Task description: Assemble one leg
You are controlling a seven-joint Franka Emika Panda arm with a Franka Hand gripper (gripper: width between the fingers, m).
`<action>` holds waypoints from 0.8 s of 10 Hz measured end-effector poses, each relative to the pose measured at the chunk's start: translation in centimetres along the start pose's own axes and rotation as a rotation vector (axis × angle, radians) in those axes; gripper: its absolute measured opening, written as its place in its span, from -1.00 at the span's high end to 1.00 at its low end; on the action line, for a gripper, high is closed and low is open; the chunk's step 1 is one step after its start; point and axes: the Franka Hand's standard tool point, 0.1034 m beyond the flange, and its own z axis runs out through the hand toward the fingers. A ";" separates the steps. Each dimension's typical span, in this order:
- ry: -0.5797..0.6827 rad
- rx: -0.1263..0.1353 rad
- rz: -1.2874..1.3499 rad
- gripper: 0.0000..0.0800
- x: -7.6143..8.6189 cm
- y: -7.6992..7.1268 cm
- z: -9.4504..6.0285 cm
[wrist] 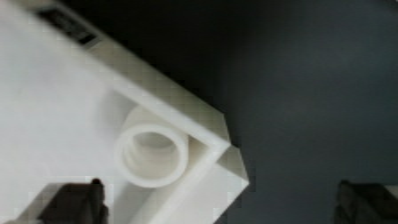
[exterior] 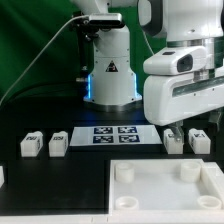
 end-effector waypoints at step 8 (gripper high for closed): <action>-0.264 0.043 0.324 -0.62 -1.9 -3.3 0.2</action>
Offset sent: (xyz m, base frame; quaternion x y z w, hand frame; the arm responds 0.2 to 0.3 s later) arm 0.0000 0.0000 0.0000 0.0000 0.0000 0.0899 0.9960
